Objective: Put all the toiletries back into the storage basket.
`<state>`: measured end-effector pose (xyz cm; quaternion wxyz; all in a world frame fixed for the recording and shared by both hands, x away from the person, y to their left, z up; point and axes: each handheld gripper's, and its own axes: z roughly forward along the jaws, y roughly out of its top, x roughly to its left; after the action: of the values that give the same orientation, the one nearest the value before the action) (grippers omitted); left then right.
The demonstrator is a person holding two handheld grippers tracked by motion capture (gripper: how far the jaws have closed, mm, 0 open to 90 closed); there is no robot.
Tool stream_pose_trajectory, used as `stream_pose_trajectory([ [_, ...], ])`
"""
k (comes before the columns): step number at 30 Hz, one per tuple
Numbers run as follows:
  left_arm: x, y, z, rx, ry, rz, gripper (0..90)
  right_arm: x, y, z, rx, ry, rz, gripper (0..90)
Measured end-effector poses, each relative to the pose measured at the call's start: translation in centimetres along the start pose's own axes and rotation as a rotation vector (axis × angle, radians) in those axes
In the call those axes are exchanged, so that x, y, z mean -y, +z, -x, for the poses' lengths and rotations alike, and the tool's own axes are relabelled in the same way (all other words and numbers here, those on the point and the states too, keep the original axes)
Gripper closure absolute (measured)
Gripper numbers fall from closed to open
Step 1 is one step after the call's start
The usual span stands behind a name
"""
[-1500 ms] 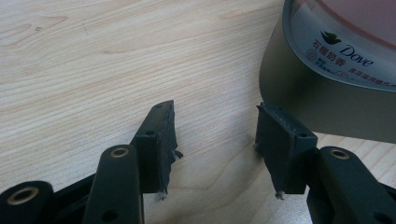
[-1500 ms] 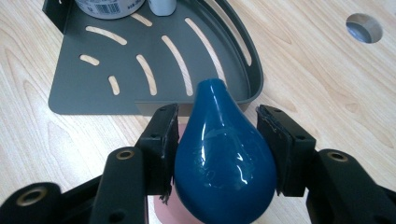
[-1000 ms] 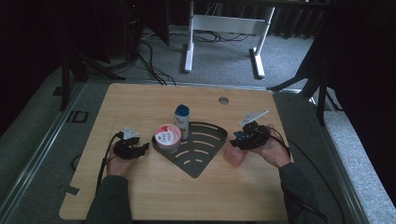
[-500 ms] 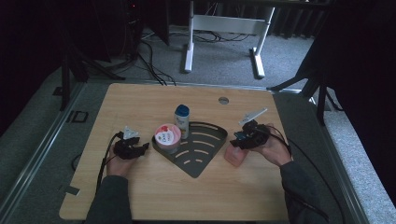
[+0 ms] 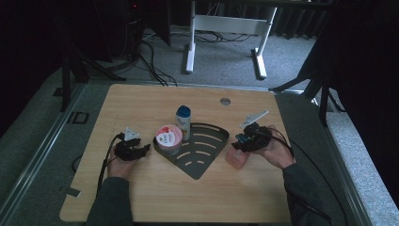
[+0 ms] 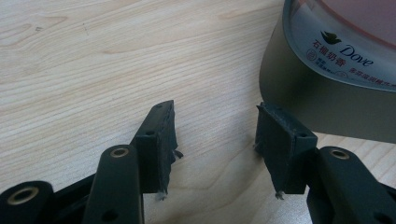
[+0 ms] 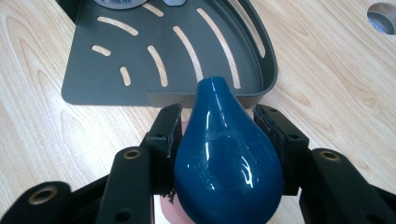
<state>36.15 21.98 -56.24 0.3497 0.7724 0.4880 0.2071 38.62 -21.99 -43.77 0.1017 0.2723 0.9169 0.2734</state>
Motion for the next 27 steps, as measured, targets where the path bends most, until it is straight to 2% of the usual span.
stream_pose_trajectory([
  [9, 0.0, 0.0, 0.0, 0.001, -0.001, 0.001, 47.8, -0.3, 0.0, -0.7, 0.008, -0.017, -0.020, 53.3],
  [19, 0.0, 0.0, 0.0, 0.002, -0.001, 0.000, 47.8, -0.8, 0.2, -1.7, -0.023, -0.037, -0.026, 53.3],
  [27, 0.0, 0.0, 0.0, 0.002, -0.001, -0.001, 47.8, -1.1, 0.3, -2.4, -0.023, -0.059, -0.028, 53.4],
])
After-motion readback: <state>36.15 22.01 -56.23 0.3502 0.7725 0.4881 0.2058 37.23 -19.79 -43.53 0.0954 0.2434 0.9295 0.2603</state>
